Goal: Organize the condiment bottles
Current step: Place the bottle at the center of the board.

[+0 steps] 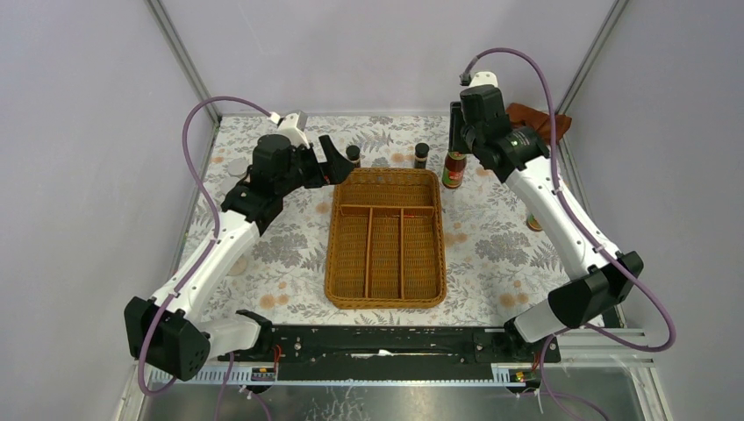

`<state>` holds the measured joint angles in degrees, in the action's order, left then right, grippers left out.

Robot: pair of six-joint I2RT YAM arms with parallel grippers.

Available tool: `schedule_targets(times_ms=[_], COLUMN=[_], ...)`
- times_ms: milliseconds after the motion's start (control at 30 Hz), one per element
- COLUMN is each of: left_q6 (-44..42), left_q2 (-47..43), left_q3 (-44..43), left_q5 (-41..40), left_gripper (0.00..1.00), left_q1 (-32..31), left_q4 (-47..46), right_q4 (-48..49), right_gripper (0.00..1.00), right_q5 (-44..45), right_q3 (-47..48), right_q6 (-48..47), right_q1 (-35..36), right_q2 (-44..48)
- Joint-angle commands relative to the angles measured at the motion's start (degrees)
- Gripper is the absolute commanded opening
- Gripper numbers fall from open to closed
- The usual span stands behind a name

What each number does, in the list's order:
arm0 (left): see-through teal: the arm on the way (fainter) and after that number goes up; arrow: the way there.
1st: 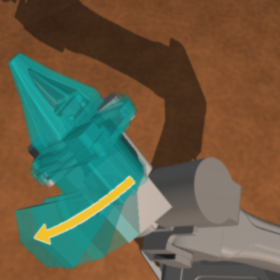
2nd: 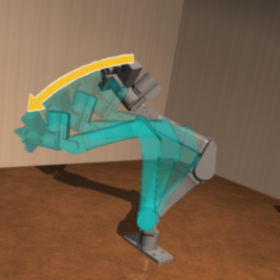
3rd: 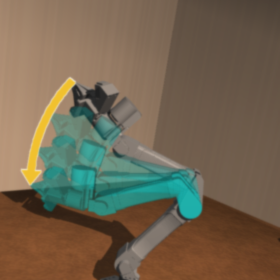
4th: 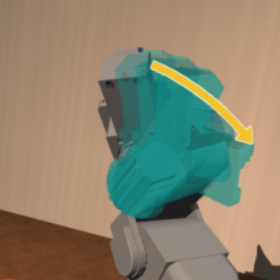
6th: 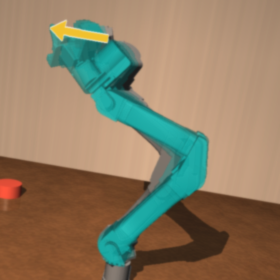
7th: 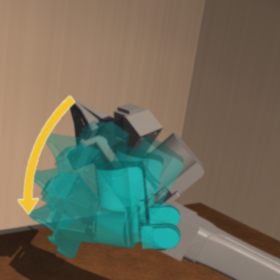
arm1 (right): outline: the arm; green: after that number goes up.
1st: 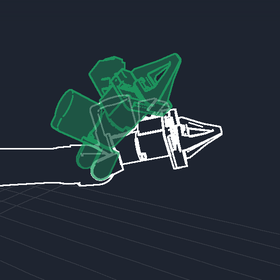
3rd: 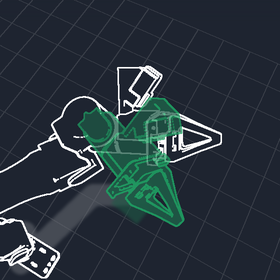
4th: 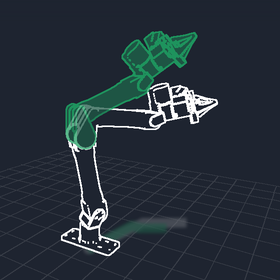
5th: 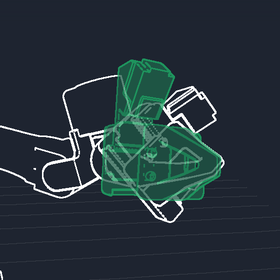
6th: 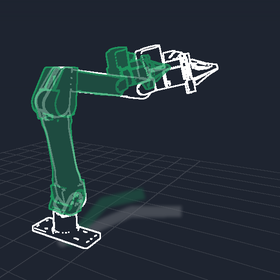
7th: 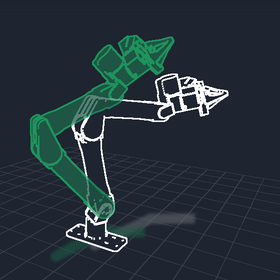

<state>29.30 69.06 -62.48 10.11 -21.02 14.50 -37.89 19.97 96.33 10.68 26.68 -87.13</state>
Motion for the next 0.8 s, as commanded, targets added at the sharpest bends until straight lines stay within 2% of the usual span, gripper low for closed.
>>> schedule_targets(times_ms=[0,200,533,767], left_q6=[0.84,0.42,-0.51,-1.23], left_q2=[-1.40,-2.19,-3.09,-2.51], left_q3=[1.41,1.80,2.00,1.32], left_q5=[0.25,-0.04,-0.44,-0.53], left_gripper=[0.98,0.98,0.98,0.98], left_q1=[-0.34,-0.34,-0.34,-0.34], left_q4=[-1.01,-0.21,1.48,2.06], right_q4=[6.47,8.93,16.63,19.91], right_gripper=[0.00,0.00,0.00,0.00], right_q5=[4.52,5.42,0.51,-1.20], right_q3=[-0.63,-5.01,-14.63,-17.45], right_q6=[-1.43,-0.58,2.01,2.52], right_q1=[0.35,-0.75,-8.16,-10.71], right_q2=[5.05,6.54,8.19,7.15])
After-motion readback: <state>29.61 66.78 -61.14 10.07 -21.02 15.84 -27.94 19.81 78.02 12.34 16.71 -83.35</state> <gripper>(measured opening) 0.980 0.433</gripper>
